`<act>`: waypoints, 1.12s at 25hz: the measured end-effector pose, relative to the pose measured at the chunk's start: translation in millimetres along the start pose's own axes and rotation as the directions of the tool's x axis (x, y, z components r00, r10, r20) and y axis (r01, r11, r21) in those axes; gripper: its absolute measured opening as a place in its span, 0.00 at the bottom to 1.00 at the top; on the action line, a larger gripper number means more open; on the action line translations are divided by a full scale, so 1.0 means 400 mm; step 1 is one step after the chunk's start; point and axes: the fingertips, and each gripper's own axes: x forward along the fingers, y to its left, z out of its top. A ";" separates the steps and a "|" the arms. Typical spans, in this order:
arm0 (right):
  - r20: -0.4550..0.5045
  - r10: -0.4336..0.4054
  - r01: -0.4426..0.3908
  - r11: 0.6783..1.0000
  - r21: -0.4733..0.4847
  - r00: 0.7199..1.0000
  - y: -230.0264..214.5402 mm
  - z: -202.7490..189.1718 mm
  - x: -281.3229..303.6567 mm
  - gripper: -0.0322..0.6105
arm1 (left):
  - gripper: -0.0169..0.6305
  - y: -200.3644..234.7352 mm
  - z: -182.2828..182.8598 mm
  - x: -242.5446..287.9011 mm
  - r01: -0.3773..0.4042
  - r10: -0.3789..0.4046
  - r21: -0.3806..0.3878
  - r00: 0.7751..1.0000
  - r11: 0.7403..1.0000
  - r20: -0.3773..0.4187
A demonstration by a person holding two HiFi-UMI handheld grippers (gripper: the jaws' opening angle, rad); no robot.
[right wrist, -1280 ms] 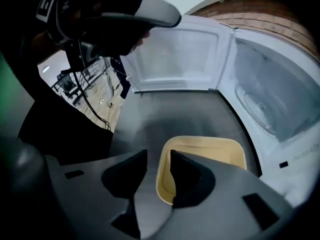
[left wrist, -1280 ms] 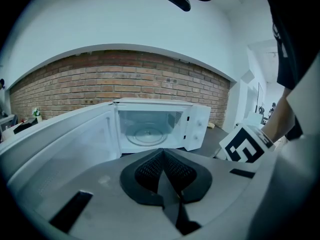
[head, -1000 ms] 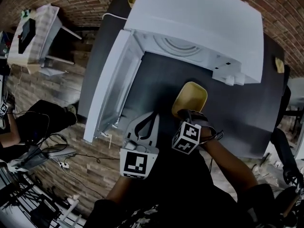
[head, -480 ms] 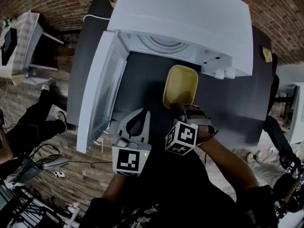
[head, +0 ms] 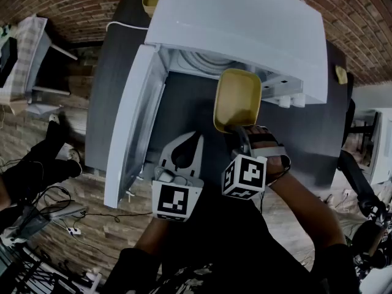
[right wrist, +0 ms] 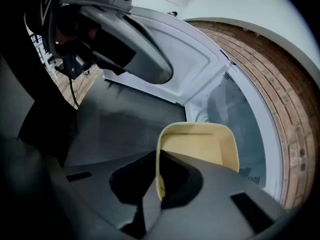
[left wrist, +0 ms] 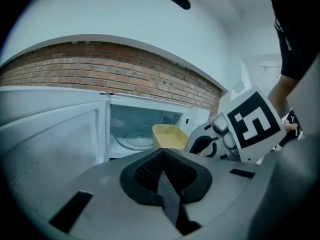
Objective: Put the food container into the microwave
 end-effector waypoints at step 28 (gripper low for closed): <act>-0.031 -0.152 0.151 0.988 -0.044 0.988 -0.323 0.047 0.232 0.16 | 0.02 0.056 -0.012 0.029 0.048 -0.048 0.026 0.999 0.999 -0.017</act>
